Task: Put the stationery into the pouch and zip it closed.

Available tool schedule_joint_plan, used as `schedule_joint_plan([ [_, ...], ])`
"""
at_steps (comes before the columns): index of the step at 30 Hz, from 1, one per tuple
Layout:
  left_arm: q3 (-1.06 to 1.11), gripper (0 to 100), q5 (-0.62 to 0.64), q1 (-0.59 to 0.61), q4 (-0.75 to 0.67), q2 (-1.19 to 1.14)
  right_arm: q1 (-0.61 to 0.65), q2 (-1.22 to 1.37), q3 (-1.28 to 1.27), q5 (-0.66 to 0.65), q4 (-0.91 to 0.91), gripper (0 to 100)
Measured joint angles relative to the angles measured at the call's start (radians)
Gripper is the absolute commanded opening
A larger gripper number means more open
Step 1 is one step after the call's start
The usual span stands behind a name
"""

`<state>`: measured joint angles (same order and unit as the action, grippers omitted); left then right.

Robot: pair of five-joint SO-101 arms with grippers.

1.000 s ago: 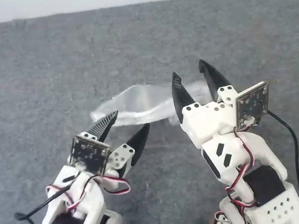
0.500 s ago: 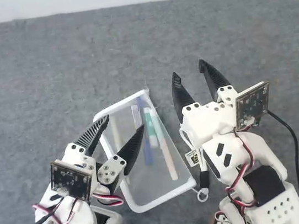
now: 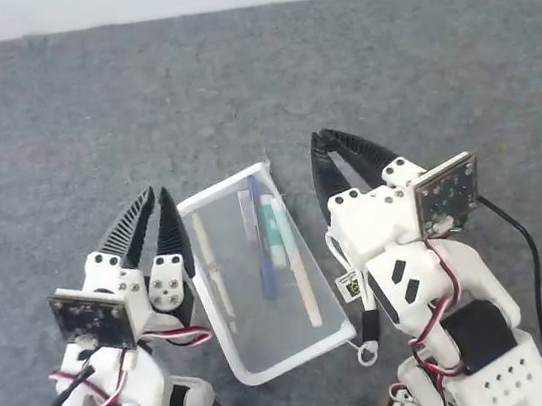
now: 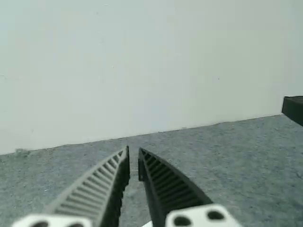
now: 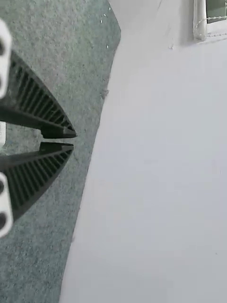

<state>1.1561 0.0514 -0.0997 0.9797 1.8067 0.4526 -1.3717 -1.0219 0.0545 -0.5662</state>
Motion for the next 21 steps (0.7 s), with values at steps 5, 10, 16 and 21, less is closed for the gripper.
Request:
schedule_joint_plan([
  [5, 0.000, 1, 0.000, 0.006, 0.000, 0.000, 0.000, -0.006, 0.000, -0.012, 0.005, 0.9],
  [10, 0.000, 1, 0.049, 0.012, -0.021, 0.000, -0.002, -0.006, 0.000, -0.012, 0.086, 1.2],
  [16, 0.000, 1, 0.064, 0.014, -0.048, 0.000, 0.000, -0.006, 0.000, -0.012, 0.126, 1.3],
  [21, 0.000, 1, 0.064, 0.014, -0.112, 0.000, -0.017, -0.006, 0.000, -0.086, 0.126, 1.3],
])
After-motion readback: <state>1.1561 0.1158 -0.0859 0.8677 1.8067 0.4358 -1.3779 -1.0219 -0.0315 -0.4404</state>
